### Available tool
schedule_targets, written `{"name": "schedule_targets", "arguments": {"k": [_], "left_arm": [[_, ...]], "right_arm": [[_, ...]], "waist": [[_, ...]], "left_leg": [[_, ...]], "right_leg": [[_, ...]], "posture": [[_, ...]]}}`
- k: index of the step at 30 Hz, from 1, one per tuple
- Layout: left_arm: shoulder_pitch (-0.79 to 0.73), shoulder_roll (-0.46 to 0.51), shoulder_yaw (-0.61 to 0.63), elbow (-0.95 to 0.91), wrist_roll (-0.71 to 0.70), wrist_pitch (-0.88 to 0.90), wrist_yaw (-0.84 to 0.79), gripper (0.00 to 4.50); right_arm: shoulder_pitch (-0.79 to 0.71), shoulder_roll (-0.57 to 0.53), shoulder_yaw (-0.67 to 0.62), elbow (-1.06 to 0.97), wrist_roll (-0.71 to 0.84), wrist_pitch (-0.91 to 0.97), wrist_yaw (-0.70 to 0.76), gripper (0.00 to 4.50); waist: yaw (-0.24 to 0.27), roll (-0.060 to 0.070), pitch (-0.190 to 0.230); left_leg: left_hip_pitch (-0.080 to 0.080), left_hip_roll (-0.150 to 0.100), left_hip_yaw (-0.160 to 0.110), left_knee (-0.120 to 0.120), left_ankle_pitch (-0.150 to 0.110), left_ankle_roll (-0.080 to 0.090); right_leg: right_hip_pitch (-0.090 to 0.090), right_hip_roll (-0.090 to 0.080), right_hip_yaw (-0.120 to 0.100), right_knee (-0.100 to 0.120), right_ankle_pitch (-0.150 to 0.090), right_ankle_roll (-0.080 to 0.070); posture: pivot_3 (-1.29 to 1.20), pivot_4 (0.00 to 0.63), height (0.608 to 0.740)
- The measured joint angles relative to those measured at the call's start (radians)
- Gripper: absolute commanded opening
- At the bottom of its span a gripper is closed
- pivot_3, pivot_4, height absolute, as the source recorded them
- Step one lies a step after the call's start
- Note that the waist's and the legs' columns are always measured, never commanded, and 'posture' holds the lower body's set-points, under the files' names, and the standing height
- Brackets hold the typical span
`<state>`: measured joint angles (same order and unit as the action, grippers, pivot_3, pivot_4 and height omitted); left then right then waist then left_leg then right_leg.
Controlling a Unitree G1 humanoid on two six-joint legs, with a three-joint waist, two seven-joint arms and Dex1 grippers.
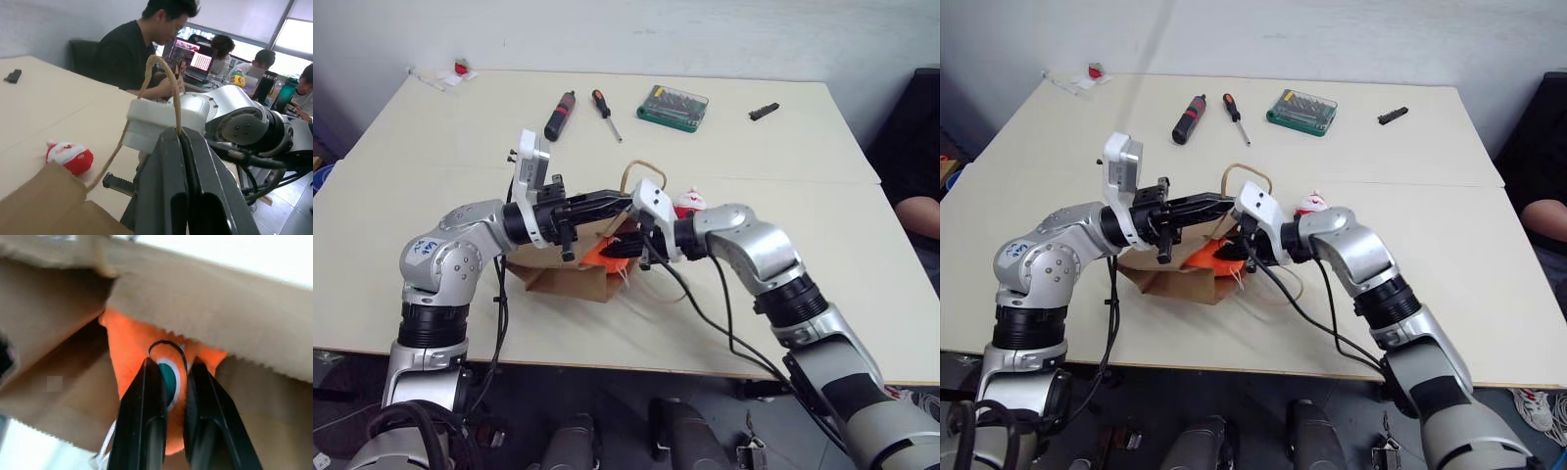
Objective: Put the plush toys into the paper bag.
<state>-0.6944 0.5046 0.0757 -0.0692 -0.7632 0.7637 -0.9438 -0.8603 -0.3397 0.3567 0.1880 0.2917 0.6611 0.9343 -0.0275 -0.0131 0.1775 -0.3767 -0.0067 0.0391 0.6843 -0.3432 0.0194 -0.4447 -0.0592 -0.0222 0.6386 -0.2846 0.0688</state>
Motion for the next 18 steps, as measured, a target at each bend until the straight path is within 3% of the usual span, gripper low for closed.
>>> {"name": "schedule_targets", "arguments": {"k": [7,12,18], "left_arm": [[0.004,0.023,0.008,-0.010,-0.009,0.014,-0.007,0.00],[0.004,0.064,0.073,0.001,-0.020,0.026,0.011,0.00],[0.005,0.095,0.116,0.036,-0.021,0.032,0.025,0.00]], "right_arm": [[0.067,0.103,-0.067,0.018,-0.015,0.102,-0.164,0.04],[0.076,0.206,-0.195,0.051,0.020,0.189,-0.305,0.04],[0.098,0.208,-0.280,-0.016,0.077,0.282,-0.344,2.14]], "waist": [[-0.006,0.000,0.000],[-0.010,0.000,0.000],[-0.003,0.000,0.000]], "left_leg": [[0.003,0.000,0.000,0.000,0.001,-0.002],[0.005,0.000,0.000,0.000,0.003,-0.003],[0.004,0.000,0.000,-0.001,0.002,-0.002]], "right_leg": [[0.000,0.000,0.001,0.004,0.000,-0.001],[0.000,0.000,0.002,0.007,-0.001,-0.002],[0.000,0.000,0.001,0.006,-0.001,-0.002]], "posture": [[0.00,0.150,0.740],[0.00,0.150,0.740],[0.00,0.150,0.740]]}}
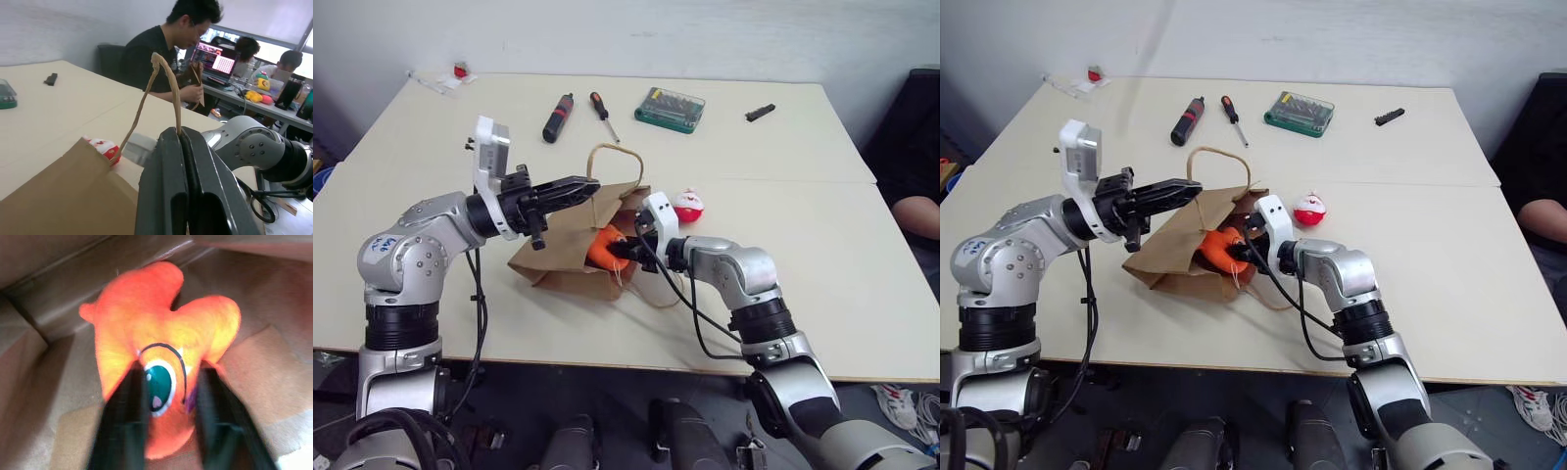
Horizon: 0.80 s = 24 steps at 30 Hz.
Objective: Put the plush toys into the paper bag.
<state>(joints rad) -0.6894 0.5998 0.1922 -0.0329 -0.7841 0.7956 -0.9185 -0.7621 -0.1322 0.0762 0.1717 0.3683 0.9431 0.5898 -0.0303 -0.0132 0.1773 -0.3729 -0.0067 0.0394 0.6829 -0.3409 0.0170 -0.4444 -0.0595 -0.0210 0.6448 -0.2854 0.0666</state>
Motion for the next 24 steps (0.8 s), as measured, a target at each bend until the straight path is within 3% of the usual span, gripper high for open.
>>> {"name": "schedule_targets", "arguments": {"k": [7,16,21,24], "left_arm": [[0.004,0.029,0.035,0.014,-0.006,0.018,0.006,0.00],[0.014,0.043,0.082,0.006,-0.046,0.064,0.043,0.00],[0.011,0.044,0.110,0.003,-0.077,0.080,0.071,0.00],[0.005,0.043,0.113,0.002,-0.082,0.081,0.079,0.00]], "right_arm": [[0.055,-0.068,-0.109,-0.222,0.092,0.133,-0.040,4.47],[0.145,-0.228,-0.265,-0.477,0.122,0.184,-0.133,4.47],[0.110,-0.267,-0.196,-0.320,-0.027,-0.011,-0.201,4.47],[0.054,-0.221,-0.154,-0.169,-0.079,-0.110,-0.227,4.47]], "waist": [[0.002,0.000,0.000],[-0.003,0.000,0.000],[-0.004,0.000,0.000],[-0.005,0.000,0.000]], "left_leg": [[-0.002,0.000,-0.001,-0.001,-0.001,0.001],[-0.002,0.000,0.000,-0.001,-0.001,0.002],[-0.001,0.000,0.001,-0.001,-0.001,0.001],[-0.001,0.000,0.001,-0.001,0.000,0.001]], "right_leg": [[-0.001,0.000,0.000,-0.002,0.000,0.000],[-0.001,0.000,0.000,-0.003,0.000,0.000],[-0.001,0.000,0.001,-0.002,0.000,0.000],[-0.001,0.001,0.000,-0.002,0.000,0.000]], "posture": [[0.00,0.150,0.740],[0.00,0.150,0.740],[0.00,0.150,0.740],[0.00,0.150,0.740]]}}
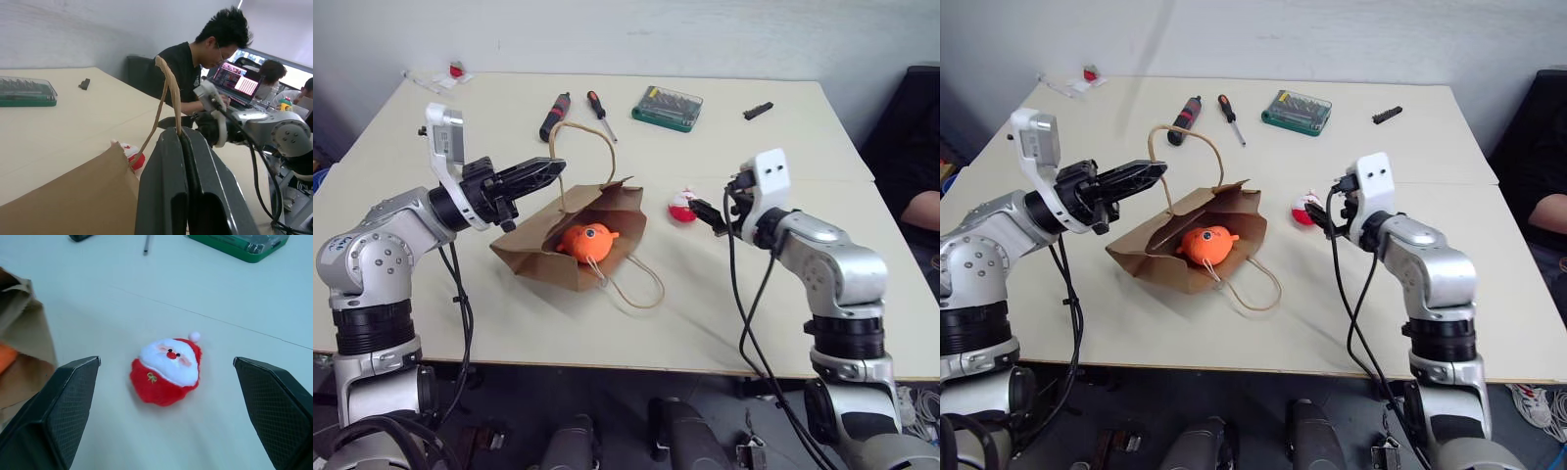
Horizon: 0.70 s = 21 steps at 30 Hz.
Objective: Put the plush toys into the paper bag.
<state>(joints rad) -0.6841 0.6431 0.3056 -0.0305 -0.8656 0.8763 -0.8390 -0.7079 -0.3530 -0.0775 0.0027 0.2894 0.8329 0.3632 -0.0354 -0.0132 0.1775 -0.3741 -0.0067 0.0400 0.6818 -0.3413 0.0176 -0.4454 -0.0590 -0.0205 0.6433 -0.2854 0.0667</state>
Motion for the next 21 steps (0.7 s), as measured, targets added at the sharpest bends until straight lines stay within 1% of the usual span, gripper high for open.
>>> {"name": "schedule_targets", "arguments": {"k": [2,6,7,9,12,15,18,19,21], "left_arm": [[-0.001,0.000,0.001,0.000,-0.001,0.000,0.005,0.00],[-0.006,-0.003,0.002,-0.002,-0.004,-0.002,0.017,0.00],[-0.006,-0.004,0.001,-0.003,-0.004,-0.002,0.018,0.00],[-0.006,-0.004,0.001,-0.005,-0.004,-0.002,0.019,0.00],[-0.006,-0.003,0.002,-0.006,-0.005,-0.003,0.023,0.00],[-0.006,-0.003,0.002,-0.011,-0.008,-0.003,0.029,0.00],[-0.006,-0.003,0.002,-0.026,-0.010,-0.002,0.031,0.00],[-0.006,-0.003,0.001,-0.034,-0.011,-0.002,0.033,0.00],[-0.005,-0.002,0.003,-0.037,-0.013,-0.002,0.037,0.00]], "right_arm": [[-0.040,0.034,0.014,0.108,-0.025,-0.058,-0.021,4.47],[-0.152,0.125,-0.014,0.387,-0.038,-0.156,-0.072,4.47],[-0.165,0.136,-0.012,0.437,-0.043,-0.181,-0.079,4.29],[-0.184,0.140,-0.007,0.540,-0.076,-0.240,-0.094,3.83],[-0.195,0.137,0.011,0.637,-0.126,-0.321,-0.101,2.78],[-0.196,0.133,0.032,0.654,-0.152,-0.359,-0.090,1.73],[-0.163,0.128,0.032,0.603,-0.153,-0.377,-0.067,0.86],[-0.138,0.123,0.032,0.558,-0.148,-0.374,-0.049,0.65],[-0.074,0.107,0.031,0.427,-0.115,-0.345,0.004,0.47]], "waist": [[0.001,0.000,0.000],[0.000,0.000,0.000],[0.000,0.000,0.000],[0.000,0.000,0.000],[0.001,0.000,0.000],[0.000,0.000,0.000],[-0.002,0.000,0.000],[-0.002,0.000,0.000],[0.001,0.000,0.000]], "left_leg": [[0.000,0.000,0.000,0.000,0.000,0.000],[0.000,0.000,0.000,0.000,0.000,0.000],[0.000,0.000,0.000,0.000,0.000,0.000],[0.000,0.000,0.000,0.000,0.000,0.000],[-0.001,0.000,0.000,0.000,0.000,0.000],[-0.001,0.000,0.000,0.000,0.000,0.000],[-0.001,0.000,0.000,0.000,0.000,0.000],[-0.001,0.000,0.000,0.000,0.000,0.000],[-0.001,0.000,0.000,-0.001,0.000,0.000]], "right_leg": [[0.000,0.000,0.000,0.000,0.000,0.000],[0.000,0.000,0.000,0.000,0.000,0.000],[0.000,0.000,0.000,0.000,0.000,0.000],[0.000,0.000,0.000,-0.001,0.000,0.000],[0.000,0.000,0.000,-0.001,0.000,0.000],[0.000,0.000,0.000,-0.001,0.000,0.000],[0.000,0.000,0.000,-0.001,0.000,0.000],[0.000,0.000,0.000,-0.001,0.000,0.000],[0.000,0.000,0.000,-0.001,0.000,0.000]], "posture": [[0.00,0.150,0.740],[0.00,0.150,0.740],[0.00,0.150,0.740],[0.00,0.150,0.740],[0.00,0.150,0.740],[0.00,0.150,0.740],[0.00,0.150,0.740],[0.00,0.150,0.740],[0.00,0.150,0.740]]}}
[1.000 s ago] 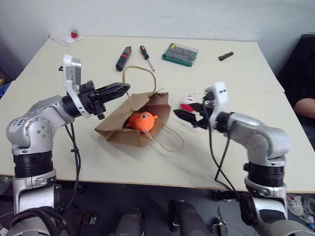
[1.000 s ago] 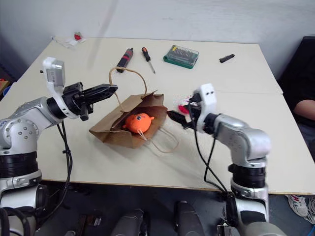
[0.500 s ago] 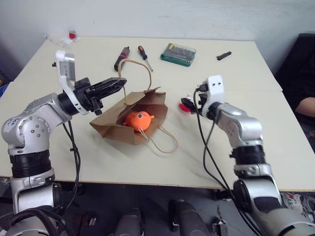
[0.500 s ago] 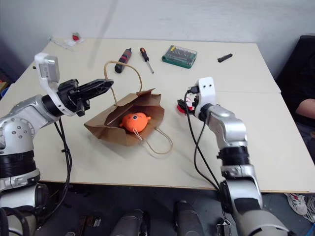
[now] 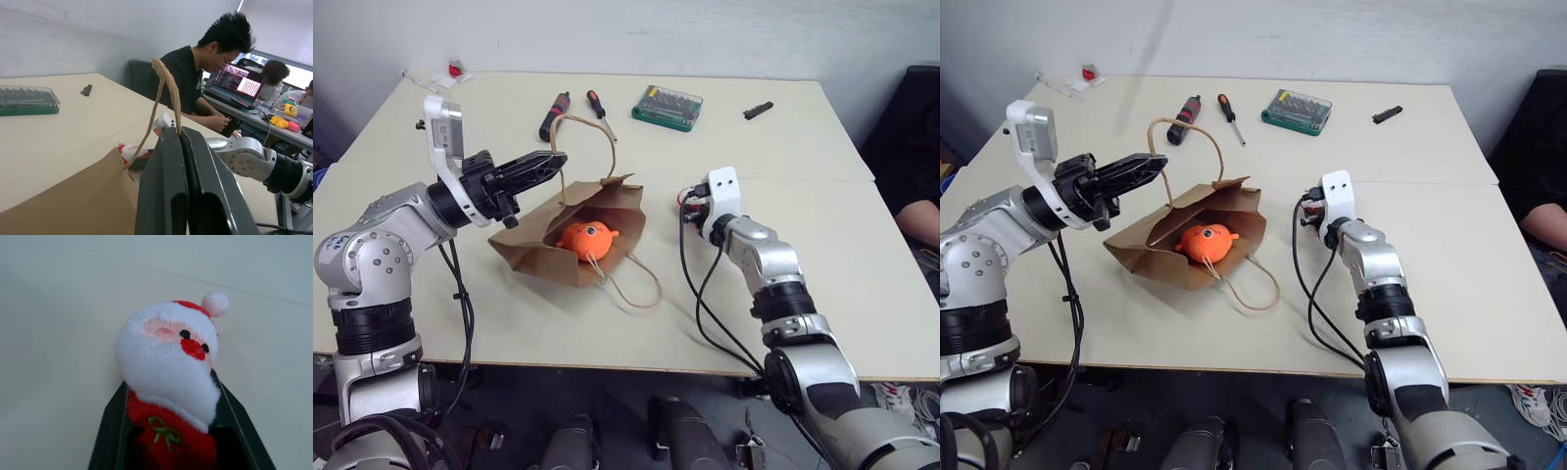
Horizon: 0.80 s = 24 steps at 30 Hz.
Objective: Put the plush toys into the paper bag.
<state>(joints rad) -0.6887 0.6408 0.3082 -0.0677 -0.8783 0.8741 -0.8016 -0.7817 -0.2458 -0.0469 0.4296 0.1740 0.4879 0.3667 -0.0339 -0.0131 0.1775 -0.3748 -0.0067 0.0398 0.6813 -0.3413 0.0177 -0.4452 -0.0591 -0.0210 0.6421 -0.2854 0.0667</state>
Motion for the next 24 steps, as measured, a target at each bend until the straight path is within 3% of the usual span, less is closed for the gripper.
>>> {"name": "schedule_targets", "arguments": {"k": [5,10,14,18,24], "left_arm": [[0.003,0.001,-0.003,-0.004,-0.002,0.001,-0.002,0.00],[0.003,-0.001,-0.034,-0.008,-0.002,-0.001,-0.021,0.00],[0.003,-0.013,-0.050,-0.008,-0.001,-0.004,-0.023,0.00],[-0.007,-0.049,-0.065,-0.002,0.004,-0.019,-0.015,0.00],[-0.053,-0.101,-0.084,-0.005,0.002,-0.027,0.022,0.00]], "right_arm": [[0.152,-0.095,0.065,-0.454,0.208,0.271,0.235,0.46],[0.076,-0.042,0.191,-0.576,0.289,0.408,0.298,0.46],[-0.009,-0.046,0.346,-0.565,0.249,0.356,0.399,0.46],[-0.080,-0.013,0.438,-0.416,0.135,0.200,0.419,0.46],[-0.153,0.073,0.457,-0.177,0.030,0.037,0.432,0.46]], "waist": [[0.000,0.000,0.000],[-0.005,0.000,0.000],[0.003,0.000,0.000],[0.005,0.000,0.000],[-0.001,0.000,0.000]], "left_leg": [[0.000,0.000,0.000,0.000,0.000,0.001],[0.002,0.000,-0.001,0.000,0.001,-0.001],[0.001,0.000,-0.001,0.000,0.000,0.000],[0.000,0.000,-0.001,0.001,0.000,0.000],[0.000,0.000,-0.001,0.000,0.000,0.000]], "right_leg": [[0.000,0.000,0.000,0.000,0.000,0.000],[0.000,0.000,0.000,0.002,0.000,-0.001],[0.000,0.000,0.000,0.001,0.000,-0.001],[0.000,0.000,-0.001,0.000,0.000,0.000],[0.000,0.000,-0.001,0.000,0.000,0.000]], "posture": [[0.00,0.150,0.740],[0.00,0.150,0.740],[0.00,0.150,0.740],[0.00,0.150,0.740],[0.00,0.150,0.740]]}}
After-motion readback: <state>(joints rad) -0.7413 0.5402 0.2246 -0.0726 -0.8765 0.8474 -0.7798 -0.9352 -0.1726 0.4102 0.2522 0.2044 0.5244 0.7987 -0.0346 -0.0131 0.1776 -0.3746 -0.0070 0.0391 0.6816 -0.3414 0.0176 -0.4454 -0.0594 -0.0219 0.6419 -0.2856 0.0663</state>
